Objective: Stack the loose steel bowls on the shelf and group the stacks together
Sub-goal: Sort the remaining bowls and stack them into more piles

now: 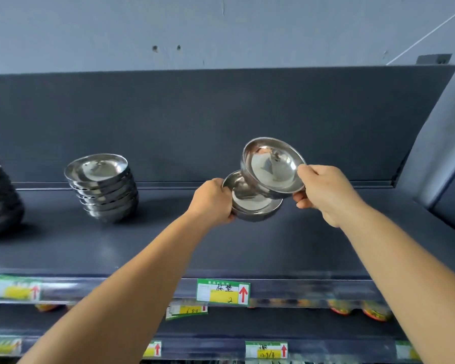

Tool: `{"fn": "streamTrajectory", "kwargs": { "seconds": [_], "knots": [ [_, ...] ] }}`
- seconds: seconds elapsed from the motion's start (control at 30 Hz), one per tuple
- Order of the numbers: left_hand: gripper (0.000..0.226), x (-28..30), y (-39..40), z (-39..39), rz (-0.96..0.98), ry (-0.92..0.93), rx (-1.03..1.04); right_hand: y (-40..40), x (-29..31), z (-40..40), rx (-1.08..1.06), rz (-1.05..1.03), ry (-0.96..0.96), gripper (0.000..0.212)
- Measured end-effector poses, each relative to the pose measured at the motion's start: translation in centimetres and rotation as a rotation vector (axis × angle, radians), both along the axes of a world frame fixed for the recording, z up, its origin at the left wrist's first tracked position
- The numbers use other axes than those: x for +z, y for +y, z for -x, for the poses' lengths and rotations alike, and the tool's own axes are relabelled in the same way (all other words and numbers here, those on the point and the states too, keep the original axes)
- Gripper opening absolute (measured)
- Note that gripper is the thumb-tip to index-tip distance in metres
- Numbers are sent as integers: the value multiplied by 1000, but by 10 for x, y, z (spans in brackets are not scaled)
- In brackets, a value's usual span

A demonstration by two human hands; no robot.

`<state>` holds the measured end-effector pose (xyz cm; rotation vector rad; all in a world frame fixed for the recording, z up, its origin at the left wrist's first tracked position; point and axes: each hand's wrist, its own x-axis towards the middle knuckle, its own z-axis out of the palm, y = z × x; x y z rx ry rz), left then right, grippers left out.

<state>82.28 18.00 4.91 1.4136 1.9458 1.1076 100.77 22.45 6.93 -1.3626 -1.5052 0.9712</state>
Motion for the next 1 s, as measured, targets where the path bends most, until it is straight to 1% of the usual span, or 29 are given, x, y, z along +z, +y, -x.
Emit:
{"fn": "streamTrajectory", "kwargs": {
  "seconds": [0.27, 0.4, 0.5, 0.53, 0.63, 0.7, 0.77, 0.8, 0.87, 0.9, 0.93, 1.0],
  "knots": [
    [36, 30, -50, 45, -134, -7, 81, -14, 12, 58, 137, -65, -4, 34],
    [33, 42, -73, 76, -172, -73, 138, -23, 21, 102, 217, -22, 76, 37],
    [31, 45, -85, 104, -203, -151, 164, -35, 28, 137, 241, -28, 61, 45],
    [32, 46, -88, 114, -209, -179, 167, -36, 29, 149, 244, -39, 44, 43],
    [39, 52, -93, 146, -208, -274, 170, -43, 32, 185, 239, -77, 12, 23],
    [49, 59, -96, 168, -177, -243, 168, -41, 34, 211, 240, -89, 26, 19],
    [49, 66, -96, 191, -163, -163, 147, -38, 37, 238, 247, -102, 47, 17],
    [44, 68, -95, 202, -172, -126, 133, -36, 39, 251, 251, -109, 50, 20],
    [37, 72, -89, 225, -202, -86, 122, -31, 44, 275, 236, -113, 58, 33],
    [36, 73, -85, 236, -208, -77, 124, -29, 45, 285, 227, -110, 66, 40],
    [37, 73, -79, 248, -214, -61, 122, -26, 45, 296, 217, -111, 68, 41],
    [39, 72, -70, 264, -220, -34, 121, -25, 45, 310, 210, -110, 58, 30]
  ]
}}
